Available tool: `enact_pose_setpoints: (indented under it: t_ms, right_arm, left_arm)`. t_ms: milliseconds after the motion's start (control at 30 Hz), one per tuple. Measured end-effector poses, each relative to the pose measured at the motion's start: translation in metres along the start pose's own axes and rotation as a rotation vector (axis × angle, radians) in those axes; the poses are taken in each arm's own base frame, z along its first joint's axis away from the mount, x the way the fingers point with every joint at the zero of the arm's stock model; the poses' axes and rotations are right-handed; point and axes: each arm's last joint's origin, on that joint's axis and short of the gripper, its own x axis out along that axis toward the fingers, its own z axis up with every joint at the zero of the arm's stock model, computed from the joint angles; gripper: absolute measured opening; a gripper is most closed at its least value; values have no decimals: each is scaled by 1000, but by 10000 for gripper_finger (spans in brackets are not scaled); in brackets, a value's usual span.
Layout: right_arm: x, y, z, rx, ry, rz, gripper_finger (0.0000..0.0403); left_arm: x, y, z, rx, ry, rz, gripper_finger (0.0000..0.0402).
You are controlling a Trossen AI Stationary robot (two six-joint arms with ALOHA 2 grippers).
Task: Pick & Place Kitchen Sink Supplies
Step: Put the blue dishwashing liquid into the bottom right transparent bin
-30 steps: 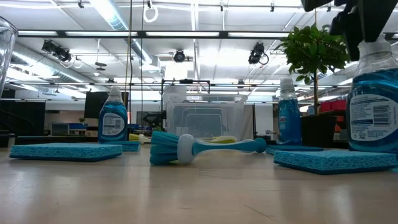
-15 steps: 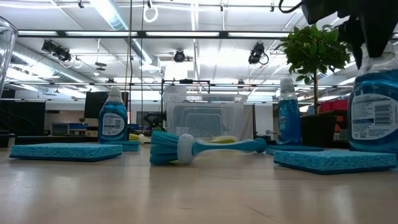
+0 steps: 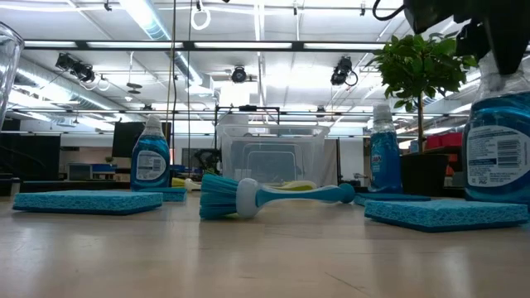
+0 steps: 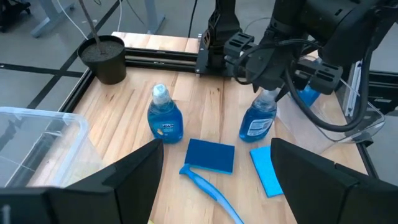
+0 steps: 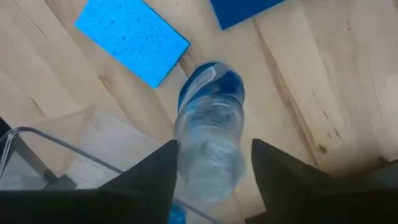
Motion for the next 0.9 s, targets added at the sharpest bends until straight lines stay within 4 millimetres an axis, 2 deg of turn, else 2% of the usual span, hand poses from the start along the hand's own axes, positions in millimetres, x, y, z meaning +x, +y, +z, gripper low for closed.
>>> enact_pose_setpoints:
  t_ms: [167, 233, 467, 667, 900]
  right_arm:
    - [0, -1, 0, -5, -2, 0, 134]
    - [-1, -1, 0, -16, -3, -1, 121]
    - [-2, -2, -1, -76, 3, 15, 121]
    - [-14, -7, -8, -165, 20, 90, 121]
    - [-46, -20, -15, -278, -32, 39, 121]
  left_arm:
    - [0, 0, 0, 0, 0, 0, 298]
    - [0, 0, 0, 0, 0, 0, 298]
    - [0, 0, 1, 0, -13, -2, 298]
    - [0, 0, 3, 0, -28, -6, 298]
    - [0, 0, 3, 0, -28, -4, 298]
